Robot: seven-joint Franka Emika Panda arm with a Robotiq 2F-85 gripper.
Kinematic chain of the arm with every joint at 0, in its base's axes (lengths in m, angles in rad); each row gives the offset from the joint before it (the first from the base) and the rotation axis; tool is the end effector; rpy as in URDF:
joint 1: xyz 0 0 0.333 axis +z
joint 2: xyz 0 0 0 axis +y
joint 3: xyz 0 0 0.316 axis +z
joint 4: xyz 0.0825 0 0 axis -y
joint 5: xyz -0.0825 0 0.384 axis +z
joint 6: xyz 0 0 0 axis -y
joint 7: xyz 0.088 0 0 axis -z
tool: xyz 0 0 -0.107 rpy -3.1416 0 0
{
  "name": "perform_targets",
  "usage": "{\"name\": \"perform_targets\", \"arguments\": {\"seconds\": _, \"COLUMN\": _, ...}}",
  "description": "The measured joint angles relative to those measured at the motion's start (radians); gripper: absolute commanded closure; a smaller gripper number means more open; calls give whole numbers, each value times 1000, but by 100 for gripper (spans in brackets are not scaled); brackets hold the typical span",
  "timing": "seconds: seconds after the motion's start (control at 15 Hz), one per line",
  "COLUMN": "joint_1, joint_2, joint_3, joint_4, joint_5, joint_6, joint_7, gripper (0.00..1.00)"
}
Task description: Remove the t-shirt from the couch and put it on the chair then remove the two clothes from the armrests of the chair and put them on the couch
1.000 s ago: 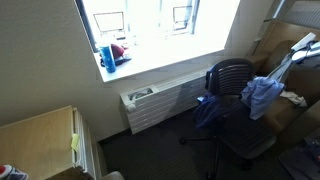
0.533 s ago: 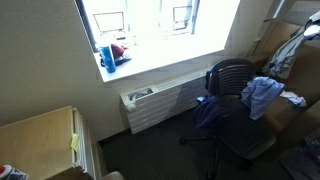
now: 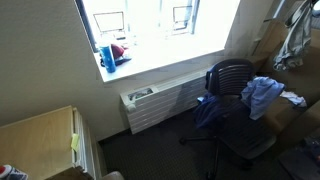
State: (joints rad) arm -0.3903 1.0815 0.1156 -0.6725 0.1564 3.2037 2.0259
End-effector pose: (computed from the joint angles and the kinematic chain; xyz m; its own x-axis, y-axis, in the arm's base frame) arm 0.7701 -0.3018 0.4931 -0.3211 -0.6894 -0.6493 0.1287 0.6474 -0.7512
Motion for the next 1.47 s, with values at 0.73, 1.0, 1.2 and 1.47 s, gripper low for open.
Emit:
{"name": "perform_targets", "arguments": {"seconds": 0.73, "joint_1": -68, "joint_2": -278, "joint_3": -210, "joint_4": -391, "joint_5": -92, "joint_6": 9, "joint_7": -111, "gripper": 100}}
{"name": "perform_targets", "arguments": {"seconds": 1.0, "joint_1": 36, "joint_2": -343, "joint_3": -510, "joint_4": -558, "joint_5": -94, "joint_6": 123, "joint_7": -118, "gripper": 100}}
{"name": "perform_targets", "arguments": {"seconds": 1.2, "joint_1": 21, "joint_2": -443, "joint_3": -481, "joint_4": -688, "joint_5": -199, "joint_6": 114, "joint_7": -153, "gripper": 100}}
{"name": "perform_targets", "arguments": {"seconds": 1.47, "joint_1": -115, "joint_2": -627, "joint_3": -169, "joint_4": -877, "joint_5": -314, "joint_6": 89, "joint_7": -141, "gripper": 100}}
